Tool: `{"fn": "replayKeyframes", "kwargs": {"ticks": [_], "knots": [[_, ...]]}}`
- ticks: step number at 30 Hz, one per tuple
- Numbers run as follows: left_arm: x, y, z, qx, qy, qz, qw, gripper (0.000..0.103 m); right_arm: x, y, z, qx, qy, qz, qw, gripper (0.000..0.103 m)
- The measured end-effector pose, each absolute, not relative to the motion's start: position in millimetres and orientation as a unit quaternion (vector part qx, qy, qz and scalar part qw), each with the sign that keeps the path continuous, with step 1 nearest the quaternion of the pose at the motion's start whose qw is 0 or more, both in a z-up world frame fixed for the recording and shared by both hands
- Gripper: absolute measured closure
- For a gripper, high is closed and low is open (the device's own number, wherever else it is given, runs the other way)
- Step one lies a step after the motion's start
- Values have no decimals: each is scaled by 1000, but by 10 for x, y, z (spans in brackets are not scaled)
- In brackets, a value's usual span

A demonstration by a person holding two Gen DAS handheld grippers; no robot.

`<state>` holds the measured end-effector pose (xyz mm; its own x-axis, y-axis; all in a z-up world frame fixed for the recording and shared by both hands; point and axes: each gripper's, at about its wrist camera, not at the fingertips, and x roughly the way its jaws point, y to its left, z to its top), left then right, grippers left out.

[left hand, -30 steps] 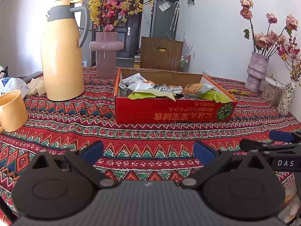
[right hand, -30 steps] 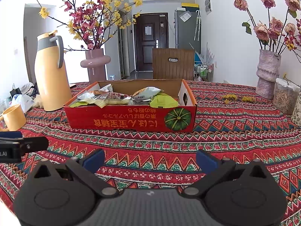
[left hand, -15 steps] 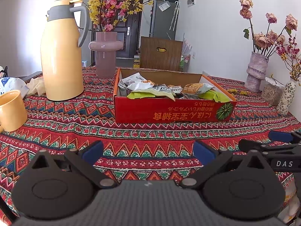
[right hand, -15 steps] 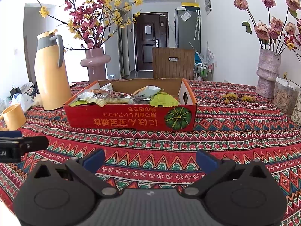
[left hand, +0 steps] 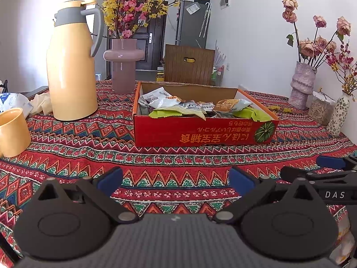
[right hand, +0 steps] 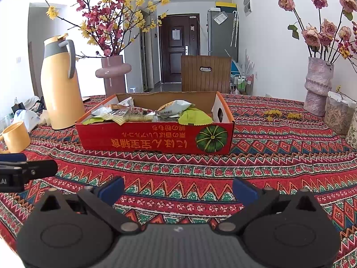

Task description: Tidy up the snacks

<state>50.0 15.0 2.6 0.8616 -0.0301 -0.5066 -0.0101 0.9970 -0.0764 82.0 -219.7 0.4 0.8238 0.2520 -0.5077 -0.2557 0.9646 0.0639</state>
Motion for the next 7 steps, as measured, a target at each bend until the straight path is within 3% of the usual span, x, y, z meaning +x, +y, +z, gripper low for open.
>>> {"fn": "replayKeyframes", "kwargs": {"ticks": [7], "knots": [[514,159,29,-40,266,-7,963,0,810,-2197,-1,-4,266,133,955,0]]}}
